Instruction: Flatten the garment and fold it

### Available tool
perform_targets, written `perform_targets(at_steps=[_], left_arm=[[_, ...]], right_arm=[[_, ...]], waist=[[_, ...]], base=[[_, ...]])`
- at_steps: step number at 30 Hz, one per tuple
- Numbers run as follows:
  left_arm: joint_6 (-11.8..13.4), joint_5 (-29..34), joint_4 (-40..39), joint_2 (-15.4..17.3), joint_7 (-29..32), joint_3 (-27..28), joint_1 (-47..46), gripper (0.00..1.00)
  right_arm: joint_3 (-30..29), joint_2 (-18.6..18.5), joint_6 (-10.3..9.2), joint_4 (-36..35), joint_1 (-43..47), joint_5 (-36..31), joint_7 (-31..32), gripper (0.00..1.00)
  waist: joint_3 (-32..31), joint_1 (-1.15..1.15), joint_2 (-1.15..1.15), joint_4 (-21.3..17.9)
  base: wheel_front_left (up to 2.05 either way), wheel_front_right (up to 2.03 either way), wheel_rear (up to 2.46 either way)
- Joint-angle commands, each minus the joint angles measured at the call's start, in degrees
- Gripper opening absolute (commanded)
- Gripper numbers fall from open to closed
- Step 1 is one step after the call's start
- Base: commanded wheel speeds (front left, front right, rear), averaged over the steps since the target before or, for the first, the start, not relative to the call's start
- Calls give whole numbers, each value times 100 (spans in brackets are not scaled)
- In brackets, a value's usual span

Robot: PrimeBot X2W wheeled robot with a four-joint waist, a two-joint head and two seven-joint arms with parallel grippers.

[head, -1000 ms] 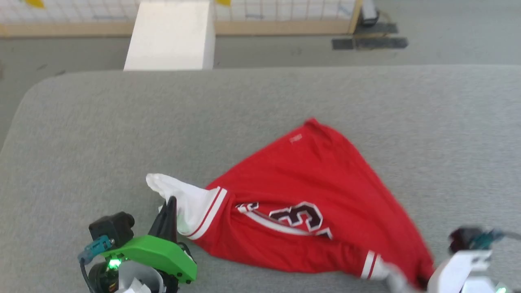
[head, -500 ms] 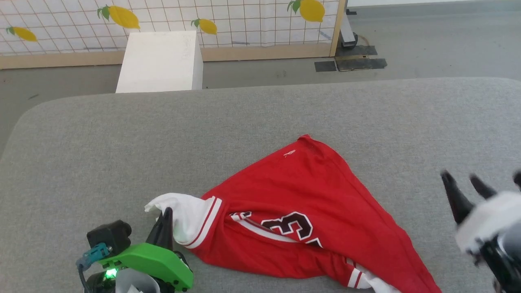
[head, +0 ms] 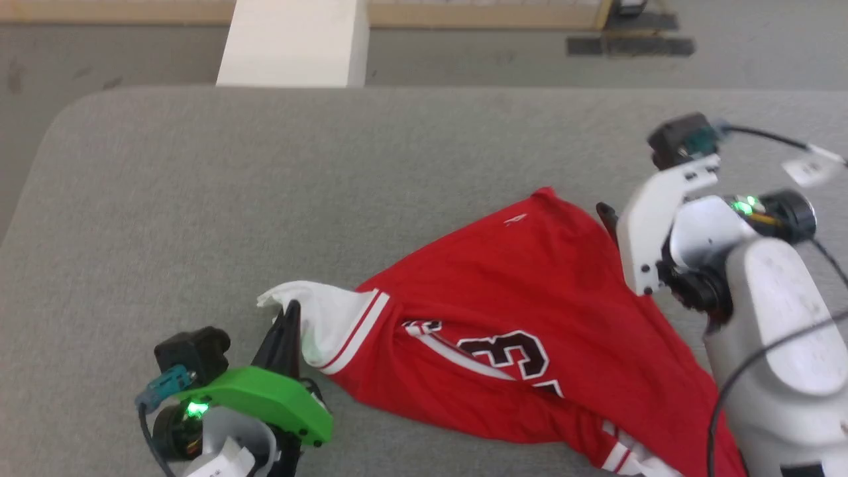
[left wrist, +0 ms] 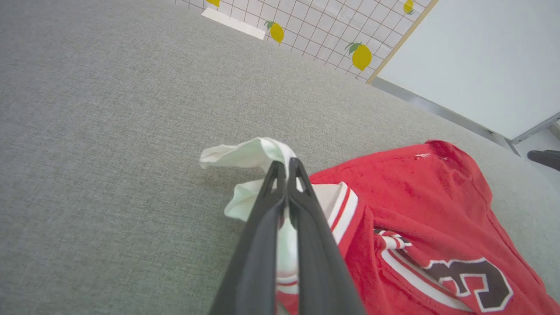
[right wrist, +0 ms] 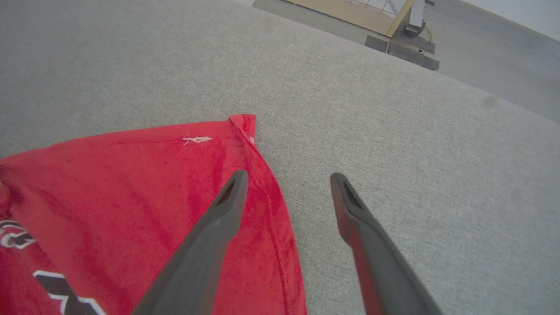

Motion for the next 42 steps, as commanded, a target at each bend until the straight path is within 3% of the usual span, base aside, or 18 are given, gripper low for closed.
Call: perform_targets(at_steps=[1,10,13,14,15,21,25,32,38,42], left_arm=[[-32,23,-1,-30,-47,-17,-132,0],[-167,-26,225,-223,-244,-132,-431,0],[-190,-31,315,-246,-279,-152,-484,0],[-186,-39,340,-246,-297,-136,-493,0],[-180,-46,354,-245,-313,-117,-498,0],[-181,-82,326,-159,-434,32,-497,0],[-358,-304,172,-149,-631,215,-502,0],[-512,-582,-107,30,-695,552,-579,0],[-963,-818,-298,382,-351,578,-1213,0],[-1263,-907,-174,670,-37,590,-2046,0]], right_arm=[[143,-98,-8,183,-238,-147,93,100],[912,-325,-8,1366,-1024,-355,267,100],[921,-315,-8,1631,-1053,-251,286,100],[918,-287,-8,1685,-1060,-182,261,33],[925,-278,-8,1704,-1069,-122,218,0],[1028,-455,-8,1413,-1016,538,-100,0],[1010,-777,-8,805,-802,1313,-56,0],[183,-880,-8,-600,-348,2806,507,0],[-642,-656,-8,-1340,-389,3396,1257,0],[-1167,-493,-8,-1457,-773,3317,1618,0]], waist=[[560,0,0,500],[1097,0,0,828],[1101,0,0,823],[1080,0,0,791],[1059,0,0,763],[729,0,0,440],[349,0,0,171],[-438,0,0,-306],[-824,0,0,-473],[-858,0,0,-456]], base=[[0,0,0],[0,0,0],[0,0,0],[0,0,0],[0,0,0],[0,0,0],[0,0,0],[0,0,0],[0,0,0],[0,0,0]])
